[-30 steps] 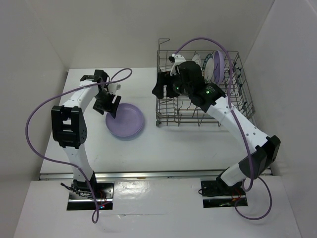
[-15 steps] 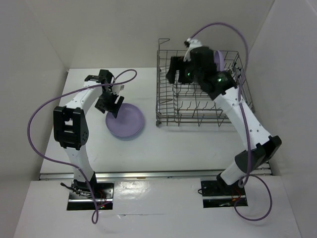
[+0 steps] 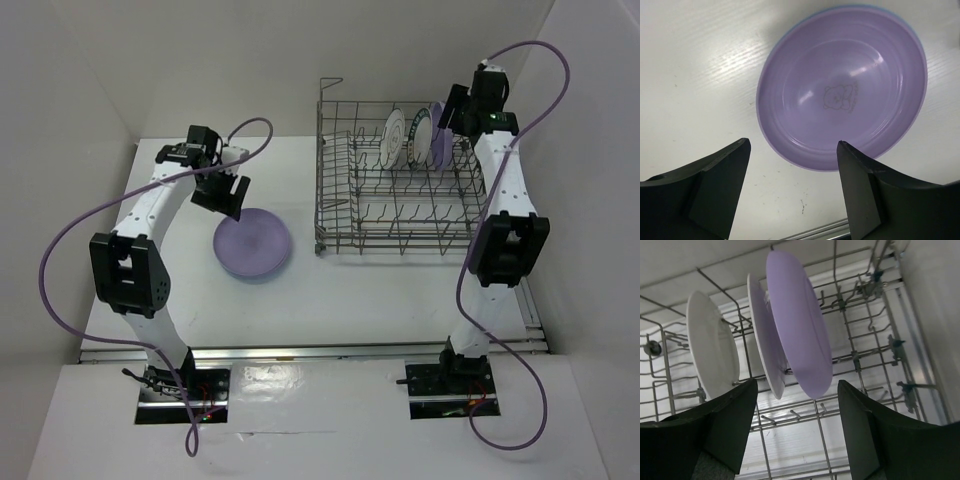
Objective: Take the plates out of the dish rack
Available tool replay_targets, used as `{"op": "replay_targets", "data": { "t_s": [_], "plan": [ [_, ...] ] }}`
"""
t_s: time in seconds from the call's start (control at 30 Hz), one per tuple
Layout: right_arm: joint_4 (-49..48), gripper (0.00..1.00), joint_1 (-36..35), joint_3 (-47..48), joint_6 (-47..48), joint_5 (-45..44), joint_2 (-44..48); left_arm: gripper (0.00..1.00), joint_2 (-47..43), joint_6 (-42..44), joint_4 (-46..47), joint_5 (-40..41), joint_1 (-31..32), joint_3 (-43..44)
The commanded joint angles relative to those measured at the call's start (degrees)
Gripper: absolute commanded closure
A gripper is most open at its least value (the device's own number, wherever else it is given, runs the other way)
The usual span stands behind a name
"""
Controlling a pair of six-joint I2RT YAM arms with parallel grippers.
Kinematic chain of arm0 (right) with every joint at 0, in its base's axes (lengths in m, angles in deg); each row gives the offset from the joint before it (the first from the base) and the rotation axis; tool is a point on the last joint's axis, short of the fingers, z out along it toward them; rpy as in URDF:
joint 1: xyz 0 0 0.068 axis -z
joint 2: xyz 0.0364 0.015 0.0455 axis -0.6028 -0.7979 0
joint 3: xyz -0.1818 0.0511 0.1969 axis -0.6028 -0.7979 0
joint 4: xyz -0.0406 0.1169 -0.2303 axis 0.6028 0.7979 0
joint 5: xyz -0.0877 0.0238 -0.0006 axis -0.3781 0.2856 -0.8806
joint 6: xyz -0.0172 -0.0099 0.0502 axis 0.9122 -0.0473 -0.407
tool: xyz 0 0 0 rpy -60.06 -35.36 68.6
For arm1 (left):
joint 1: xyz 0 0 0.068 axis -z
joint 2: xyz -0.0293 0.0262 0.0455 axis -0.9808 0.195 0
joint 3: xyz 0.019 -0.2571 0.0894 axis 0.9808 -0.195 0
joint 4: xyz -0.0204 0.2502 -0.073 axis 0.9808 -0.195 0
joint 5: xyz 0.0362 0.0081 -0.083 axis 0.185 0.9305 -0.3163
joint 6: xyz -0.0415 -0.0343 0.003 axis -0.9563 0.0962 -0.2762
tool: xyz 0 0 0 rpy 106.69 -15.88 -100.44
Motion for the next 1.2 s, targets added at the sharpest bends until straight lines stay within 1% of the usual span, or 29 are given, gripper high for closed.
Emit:
{"op": "replay_targets", "data": {
  "t_s": [0.0,0.13,0.17,0.2,0.27,0.33,0.4,0.43,0.47,0.7,0.73,0.83,0.87,0.9,0.97,1.0,1.03,1.17],
  "plan": [
    [-7.4,0.28,-0.6,-1.5,4.2,4.2,-1.3,0.17,-1.4,-0.5,0.3,-1.0,-0.1,3.2],
    [-9.4,0.28,-0.6,-4.3,4.1,2.6,-3.5,0.17,-0.2,-1.2,0.3,-1.5,-0.1,3.8],
    [-9.4,0.28,-0.6,-4.3,3.3,0.1,-3.5,0.17,-0.1,-1.2,0.3,-1.5,-0.1,3.8],
    [-9.4,0.31,-0.6,-4.3,2.8,-1.3,-4.4,0.17,-0.1,-1.7,0.3,-1.5,-0.1,3.8],
    [-8.7,0.35,0.0,-3.6,0.6,-3.0,-5.3,0.17,0.5,-1.7,-0.3,-1.5,-0.1,3.8],
    [-8.7,0.38,0.6,-4.4,0.0,-0.9,-5.3,0.17,0.5,-1.7,-0.3,-2.0,-0.1,3.8],
    [-11.3,0.40,0.6,-6.0,0.0,-0.2,-4.2,0.17,0.5,-1.7,-0.3,-2.0,-0.1,3.2],
    [-11.8,0.42,0.6,-7.3,0.0,-0.2,-3.5,0.17,0.5,-1.7,-0.3,-2.0,-0.1,2.7],
    [-11.8,0.47,0.6,-7.4,0.0,-0.7,-3.5,0.17,0.5,-1.7,-0.3,-2.0,-0.1,2.7],
    [-11.1,0.46,1.2,-4.8,0.5,-0.2,-9.6,0.17,1.0,-1.7,-0.3,-2.1,-0.1,3.2],
    [-12.0,0.52,0.6,-4.8,0.5,-1.1,-9.6,0.17,1.0,-1.7,-0.3,-2.1,-0.1,4.0],
    [-11.3,0.66,0.0,-1.9,0.0,-4.3,-11.0,0.17,1.0,-1.7,-1.3,-2.6,-0.1,4.6],
    [-11.3,0.79,-0.6,-1.3,0.0,-5.7,-11.0,0.17,0.5,-1.7,-1.3,-2.6,-0.1,5.2],
    [-11.3,0.84,-0.6,-1.3,0.8,-7.1,-10.0,0.17,0.5,-1.7,-1.3,-2.6,-0.1,5.2],
    [-13.0,0.95,-3.0,-2.0,2.5,-13.3,-8.1,0.17,-0.2,-1.7,-1.3,-2.6,-0.1,4.4],
    [-14.0,1.00,-3.6,-3.4,4.9,-15.2,-6.2,0.17,-0.2,-1.7,-1.3,-2.6,-0.1,4.4],
    [-14.9,1.00,-4.2,-3.9,6.1,-18.1,-5.2,0.17,-0.9,-1.7,-1.3,-2.6,-0.1,3.8],
    [-18.0,1.00,-6.4,-4.6,10.3,-23.8,-1.2,0.17,-2.2,-1.7,-0.8,-3.8,-0.1,3.3]
  ]
}}
